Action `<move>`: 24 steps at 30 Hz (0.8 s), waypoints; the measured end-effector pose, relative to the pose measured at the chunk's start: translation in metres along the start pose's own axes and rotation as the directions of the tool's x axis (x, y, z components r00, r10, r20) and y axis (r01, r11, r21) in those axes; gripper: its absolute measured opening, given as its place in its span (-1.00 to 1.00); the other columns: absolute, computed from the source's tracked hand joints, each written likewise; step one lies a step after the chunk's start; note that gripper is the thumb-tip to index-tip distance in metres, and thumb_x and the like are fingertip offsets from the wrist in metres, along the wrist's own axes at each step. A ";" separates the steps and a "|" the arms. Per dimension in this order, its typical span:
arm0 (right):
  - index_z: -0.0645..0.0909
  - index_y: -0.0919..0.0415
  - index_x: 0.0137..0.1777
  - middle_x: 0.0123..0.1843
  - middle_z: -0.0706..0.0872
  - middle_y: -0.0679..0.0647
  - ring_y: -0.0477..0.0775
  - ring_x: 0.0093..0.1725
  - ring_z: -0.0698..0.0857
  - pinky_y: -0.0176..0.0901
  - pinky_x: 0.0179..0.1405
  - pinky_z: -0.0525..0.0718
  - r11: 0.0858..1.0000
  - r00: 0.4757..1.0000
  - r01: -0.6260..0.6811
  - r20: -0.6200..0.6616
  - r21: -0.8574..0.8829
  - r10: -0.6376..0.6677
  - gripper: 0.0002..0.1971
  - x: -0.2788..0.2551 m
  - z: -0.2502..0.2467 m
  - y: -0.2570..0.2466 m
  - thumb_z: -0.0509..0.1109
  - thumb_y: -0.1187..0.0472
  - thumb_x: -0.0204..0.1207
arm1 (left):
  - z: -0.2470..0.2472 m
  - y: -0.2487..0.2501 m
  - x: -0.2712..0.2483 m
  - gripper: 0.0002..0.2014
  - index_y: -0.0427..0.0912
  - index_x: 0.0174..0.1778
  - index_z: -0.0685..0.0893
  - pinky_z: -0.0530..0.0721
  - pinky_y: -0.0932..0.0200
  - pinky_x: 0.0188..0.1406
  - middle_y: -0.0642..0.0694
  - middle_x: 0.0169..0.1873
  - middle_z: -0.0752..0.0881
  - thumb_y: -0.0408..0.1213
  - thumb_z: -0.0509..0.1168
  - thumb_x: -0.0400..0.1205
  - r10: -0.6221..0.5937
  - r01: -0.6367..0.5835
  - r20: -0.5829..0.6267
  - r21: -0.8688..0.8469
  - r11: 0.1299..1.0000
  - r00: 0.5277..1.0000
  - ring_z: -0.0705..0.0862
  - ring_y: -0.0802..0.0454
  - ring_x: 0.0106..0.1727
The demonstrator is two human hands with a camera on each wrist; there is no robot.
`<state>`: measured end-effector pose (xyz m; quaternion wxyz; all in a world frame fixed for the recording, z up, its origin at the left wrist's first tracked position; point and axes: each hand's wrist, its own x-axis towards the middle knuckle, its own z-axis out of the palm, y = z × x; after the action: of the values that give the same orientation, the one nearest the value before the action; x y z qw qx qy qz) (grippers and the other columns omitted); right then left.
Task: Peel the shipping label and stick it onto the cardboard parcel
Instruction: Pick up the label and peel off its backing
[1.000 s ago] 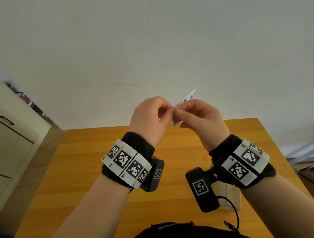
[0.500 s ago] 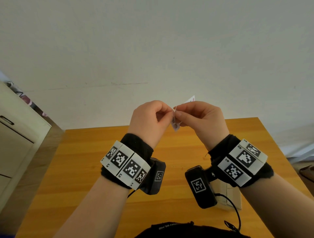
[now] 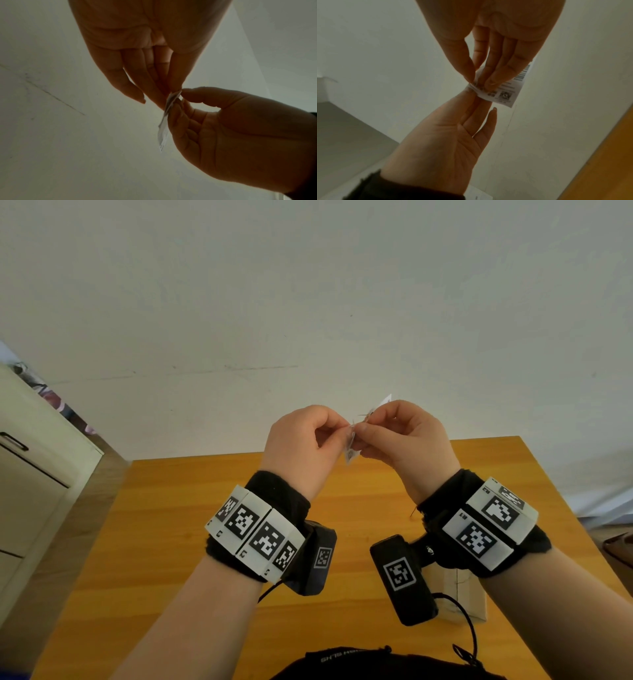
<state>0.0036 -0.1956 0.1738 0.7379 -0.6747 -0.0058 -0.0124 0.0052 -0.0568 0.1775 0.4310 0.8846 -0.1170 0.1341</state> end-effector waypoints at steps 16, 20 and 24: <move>0.51 0.21 -0.35 -0.50 0.74 0.00 -0.01 -0.44 0.77 -0.31 -0.46 0.69 0.974 0.987 -0.161 0.041 0.161 0.157 -0.75 0.001 -0.002 0.004 0.37 0.56 0.39 | 0.002 -0.006 0.000 -0.93 -0.11 -0.16 0.69 0.55 0.62 -0.26 0.25 -0.38 0.62 -0.26 0.31 0.58 -0.002 0.002 -0.011 -0.021 1.000 1.000 0.63 0.35 -0.30; 0.47 0.19 -0.36 -0.45 0.69 0.04 0.04 -0.42 0.73 -0.23 -0.38 0.67 0.991 0.992 -0.122 0.019 0.055 0.121 -0.72 0.000 -0.001 0.004 0.35 0.57 0.39 | 0.000 -0.010 0.001 -0.94 -0.02 -0.20 0.62 0.63 0.49 -0.23 0.21 -0.36 0.64 -0.24 0.29 0.59 -0.041 0.041 -0.021 -0.038 0.998 0.999 0.68 0.23 -0.26; 0.49 0.17 -0.33 -0.38 0.67 0.08 0.01 -0.40 0.70 -0.26 -0.35 0.67 0.997 0.997 -0.074 0.006 -0.024 0.074 -0.73 -0.001 0.002 0.005 0.30 0.55 0.42 | -0.001 -0.012 0.001 -0.87 0.02 -0.25 0.58 0.76 0.11 -0.12 0.02 -0.30 0.73 -0.27 0.28 0.60 -0.095 0.090 -0.034 -0.123 0.988 0.995 0.75 0.03 -0.18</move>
<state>0.0026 -0.1936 0.1693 0.7297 -0.6833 0.0168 0.0173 0.0099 -0.0490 0.1696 0.4921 0.8584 -0.0750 0.1242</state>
